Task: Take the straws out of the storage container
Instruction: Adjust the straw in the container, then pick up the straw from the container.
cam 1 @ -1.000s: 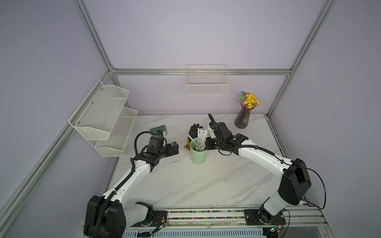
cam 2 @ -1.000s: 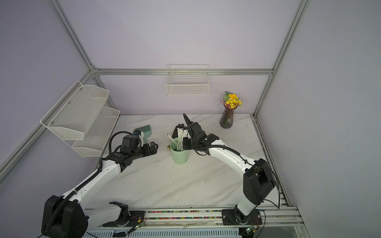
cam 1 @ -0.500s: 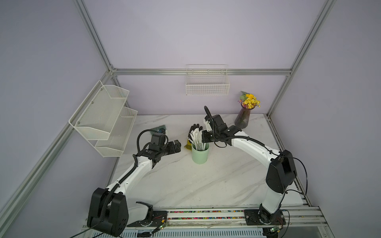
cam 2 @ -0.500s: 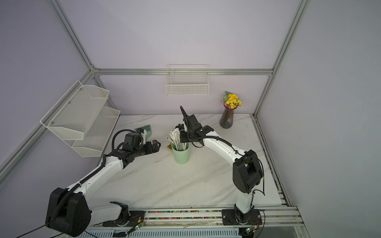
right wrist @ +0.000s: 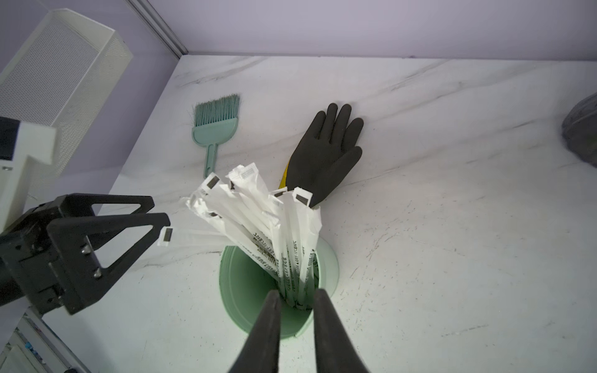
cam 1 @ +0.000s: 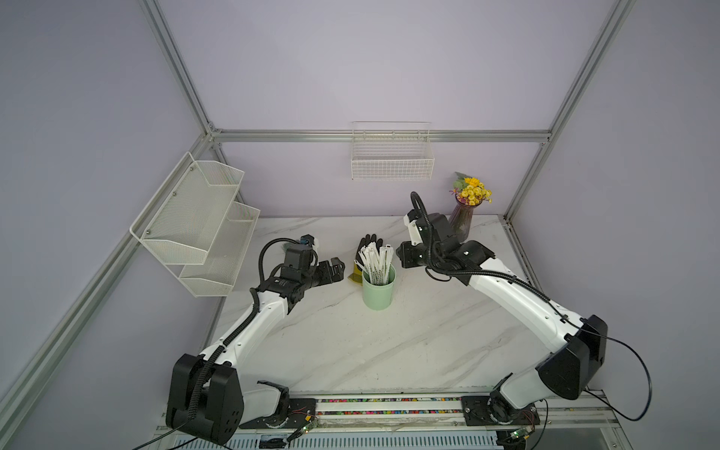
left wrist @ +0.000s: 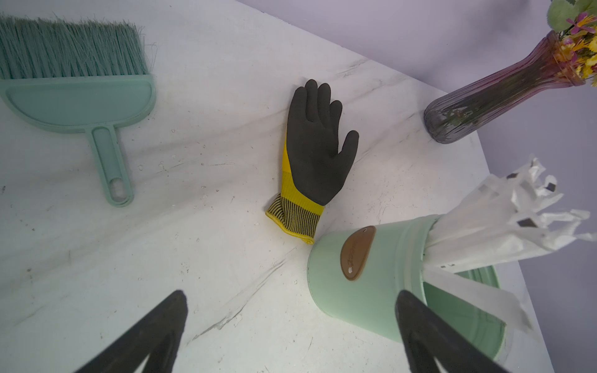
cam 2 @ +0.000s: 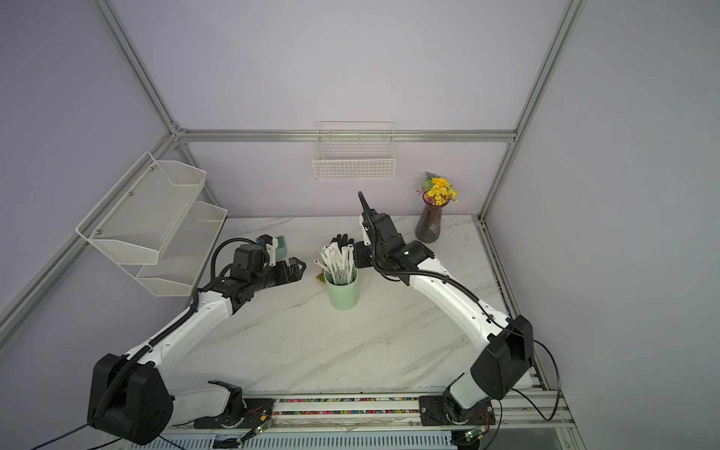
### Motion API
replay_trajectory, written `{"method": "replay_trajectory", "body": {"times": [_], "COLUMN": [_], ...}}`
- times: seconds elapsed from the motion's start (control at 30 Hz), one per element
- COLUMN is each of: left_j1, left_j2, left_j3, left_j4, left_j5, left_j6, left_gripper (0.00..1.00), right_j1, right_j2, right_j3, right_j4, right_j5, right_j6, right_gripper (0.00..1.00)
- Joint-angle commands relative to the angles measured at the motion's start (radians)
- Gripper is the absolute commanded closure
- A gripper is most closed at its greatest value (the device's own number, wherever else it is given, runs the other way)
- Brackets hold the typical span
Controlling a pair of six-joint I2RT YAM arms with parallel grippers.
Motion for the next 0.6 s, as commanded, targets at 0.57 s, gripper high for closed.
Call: {"method": "replay_trajectory", "body": {"times": [0.57], "left_j1": [-0.013], "left_j2": [-0.159], "left_j3": [-0.068], "left_j4": [0.084], "left_j5": [0.003], "left_j6": [0.105], "left_gripper": [0.0], "right_j1": [-0.007], "right_j2": [0.075], "right_j3": [-0.166], "right_j4": [0.163], "right_j5": [-0.04], "right_j6": [0.001], "right_gripper": [0.73]}}
